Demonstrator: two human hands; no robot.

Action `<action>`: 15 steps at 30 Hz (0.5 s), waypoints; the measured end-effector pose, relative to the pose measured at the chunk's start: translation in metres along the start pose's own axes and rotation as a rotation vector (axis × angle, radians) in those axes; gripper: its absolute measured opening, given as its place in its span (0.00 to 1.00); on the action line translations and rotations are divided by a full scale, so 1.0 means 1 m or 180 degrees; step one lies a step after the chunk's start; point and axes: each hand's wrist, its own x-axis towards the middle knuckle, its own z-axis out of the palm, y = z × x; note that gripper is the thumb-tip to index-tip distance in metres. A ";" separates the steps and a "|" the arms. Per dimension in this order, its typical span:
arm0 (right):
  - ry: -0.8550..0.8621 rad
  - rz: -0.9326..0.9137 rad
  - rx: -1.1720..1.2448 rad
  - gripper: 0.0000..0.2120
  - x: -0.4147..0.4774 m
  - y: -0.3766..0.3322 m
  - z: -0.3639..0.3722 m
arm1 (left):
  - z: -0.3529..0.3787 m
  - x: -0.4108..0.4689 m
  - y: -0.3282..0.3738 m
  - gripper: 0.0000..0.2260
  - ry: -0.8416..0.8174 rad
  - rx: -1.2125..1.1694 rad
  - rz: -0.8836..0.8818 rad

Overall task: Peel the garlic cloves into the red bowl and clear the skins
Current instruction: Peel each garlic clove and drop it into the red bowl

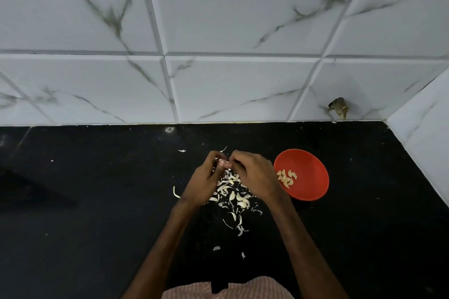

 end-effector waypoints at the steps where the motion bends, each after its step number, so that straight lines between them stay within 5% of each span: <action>1: 0.0010 0.0088 0.0250 0.19 0.000 -0.001 0.000 | 0.000 -0.001 0.001 0.14 -0.0055 0.0229 0.0132; 8: -0.0196 0.0434 0.1398 0.11 -0.001 0.005 -0.004 | -0.004 0.000 0.002 0.13 0.0029 0.1274 0.0648; 15: 0.0355 -0.0378 -0.0166 0.06 0.000 -0.004 -0.002 | 0.004 -0.002 0.014 0.17 0.0082 -0.0580 -0.0133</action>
